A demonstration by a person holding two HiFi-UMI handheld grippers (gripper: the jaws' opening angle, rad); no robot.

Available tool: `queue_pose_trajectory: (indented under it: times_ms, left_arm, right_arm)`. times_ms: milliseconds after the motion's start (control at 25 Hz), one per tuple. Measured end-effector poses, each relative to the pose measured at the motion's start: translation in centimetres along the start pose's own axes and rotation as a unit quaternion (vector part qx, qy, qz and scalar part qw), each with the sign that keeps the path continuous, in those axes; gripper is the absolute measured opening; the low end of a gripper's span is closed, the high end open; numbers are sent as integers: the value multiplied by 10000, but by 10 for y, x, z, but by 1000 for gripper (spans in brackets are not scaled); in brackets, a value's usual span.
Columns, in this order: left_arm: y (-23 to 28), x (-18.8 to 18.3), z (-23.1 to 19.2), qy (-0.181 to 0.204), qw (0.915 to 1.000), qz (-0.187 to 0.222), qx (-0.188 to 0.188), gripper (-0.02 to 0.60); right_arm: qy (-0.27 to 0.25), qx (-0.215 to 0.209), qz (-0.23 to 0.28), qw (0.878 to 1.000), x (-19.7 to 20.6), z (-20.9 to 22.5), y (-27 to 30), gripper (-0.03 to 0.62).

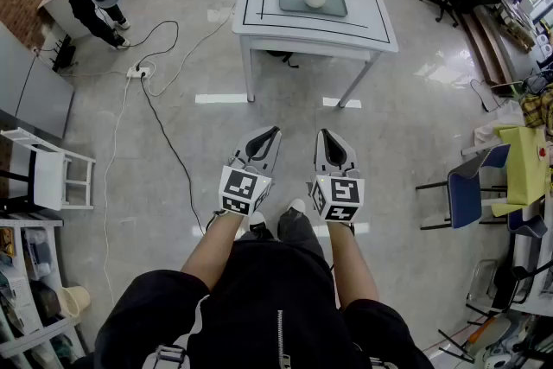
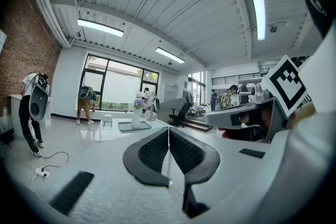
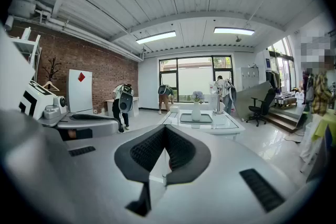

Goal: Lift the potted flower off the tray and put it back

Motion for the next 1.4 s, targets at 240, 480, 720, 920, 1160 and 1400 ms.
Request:
queue_pose_trajectory:
  times_ms: [240,480,720,920,1160,1400]
  left_arm:
    - [-2,-2,-3,14,10000,8,30,12]
    - [-1,-3,-11,-39,10000,22,36,12]
    - [13,-1,-27,-36,10000,-18,77,12]
    - [46,1,-38,-48,9999,-69,101,12]
    - [112,-9,-76,101,9997,-148,141,12]
    - [196,-18,-140,91,9997,-211,13,12]
  right_arm:
    - [9,1,-16,10000,0,-5,2,6]
    - [33,26,24,10000,1,-10,7,6]
    - [123,100,146,9998,-3,-5,21,6]
    - [179,67,106,9998,-2,14,49,6]
    - [365,-8,109,9993,-12,45,126,6]
    - [442,-99,68,9990,-29,84,228,6]
Point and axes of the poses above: the fingertips, and each gripper's own axes: y forward along the fingers, z to its right, x out of its underside, the point moved 7 cm from there along -y, backward along the fingers, and after that the axes turned 5 degrees about x, right-handed, at the moved point
